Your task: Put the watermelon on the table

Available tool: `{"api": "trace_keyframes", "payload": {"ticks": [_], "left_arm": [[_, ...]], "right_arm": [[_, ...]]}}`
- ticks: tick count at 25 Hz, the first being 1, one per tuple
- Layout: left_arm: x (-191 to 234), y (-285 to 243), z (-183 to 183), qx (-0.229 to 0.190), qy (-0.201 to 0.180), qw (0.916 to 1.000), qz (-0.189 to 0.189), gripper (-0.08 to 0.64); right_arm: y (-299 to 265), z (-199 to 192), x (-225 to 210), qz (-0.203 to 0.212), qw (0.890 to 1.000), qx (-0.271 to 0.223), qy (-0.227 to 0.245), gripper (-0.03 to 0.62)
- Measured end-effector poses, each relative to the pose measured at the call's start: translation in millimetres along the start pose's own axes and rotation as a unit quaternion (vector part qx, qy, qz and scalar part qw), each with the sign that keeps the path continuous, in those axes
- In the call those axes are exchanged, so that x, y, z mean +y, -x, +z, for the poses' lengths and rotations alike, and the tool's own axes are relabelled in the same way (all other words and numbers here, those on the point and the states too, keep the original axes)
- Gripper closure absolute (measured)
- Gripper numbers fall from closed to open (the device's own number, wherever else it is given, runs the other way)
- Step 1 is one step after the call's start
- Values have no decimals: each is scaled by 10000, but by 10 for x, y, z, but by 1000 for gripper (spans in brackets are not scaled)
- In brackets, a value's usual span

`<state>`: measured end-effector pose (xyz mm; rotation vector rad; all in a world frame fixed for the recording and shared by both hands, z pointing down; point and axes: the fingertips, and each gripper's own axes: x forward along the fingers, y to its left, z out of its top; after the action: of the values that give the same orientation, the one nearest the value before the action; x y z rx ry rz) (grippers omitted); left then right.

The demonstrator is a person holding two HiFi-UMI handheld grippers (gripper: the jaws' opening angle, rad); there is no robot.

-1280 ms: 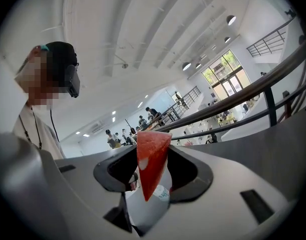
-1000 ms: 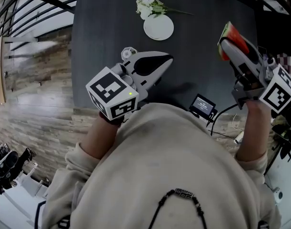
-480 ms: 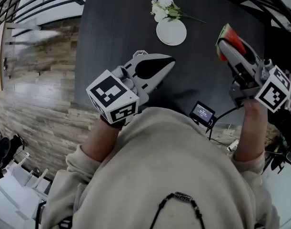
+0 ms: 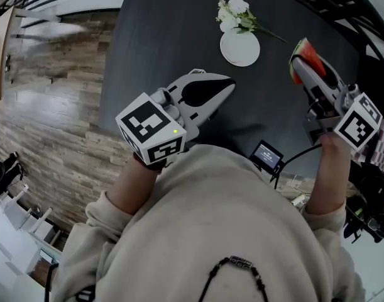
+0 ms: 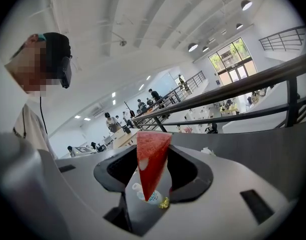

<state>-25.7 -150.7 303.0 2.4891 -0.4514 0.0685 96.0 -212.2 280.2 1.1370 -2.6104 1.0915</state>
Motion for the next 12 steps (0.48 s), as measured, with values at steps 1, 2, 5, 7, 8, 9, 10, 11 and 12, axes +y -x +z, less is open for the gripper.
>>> {"api": "trace_keyframes", "payload": {"ticks": [1, 2, 5, 7, 8, 9, 10, 11, 12], "left_arm": [[14, 13, -1, -8, 15, 10000, 23, 554], [28, 31, -6, -10, 25, 10000, 46, 555], [70, 88, 0, -35, 66, 9999, 131, 555], [107, 118, 15, -76, 100, 9997, 198, 555], [122, 137, 17, -85, 117, 9996, 227, 554], [132, 161, 14, -83, 136, 9996, 252, 554], [138, 188, 11, -76, 158, 9995, 275, 555], [146, 211, 10, -73, 177, 9994, 297, 554], [158, 225, 12, -78, 187, 9993, 315, 555]], "right_arm": [[-39, -8, -12, 2, 10000, 33, 49, 394], [-70, -30, -34, -9, 10000, 71, 53, 394], [-141, -107, -118, -40, 9998, 186, -63, 394], [-206, -121, -161, -26, 9997, 235, -68, 394], [-240, -135, -178, -23, 9996, 259, -67, 394], [-272, -159, -189, -25, 9995, 290, -73, 394], [-301, -188, -197, -31, 9994, 333, -85, 394], [-329, -217, -208, -40, 9992, 383, -97, 394], [-358, -238, -228, -51, 9990, 430, -97, 394]]}}
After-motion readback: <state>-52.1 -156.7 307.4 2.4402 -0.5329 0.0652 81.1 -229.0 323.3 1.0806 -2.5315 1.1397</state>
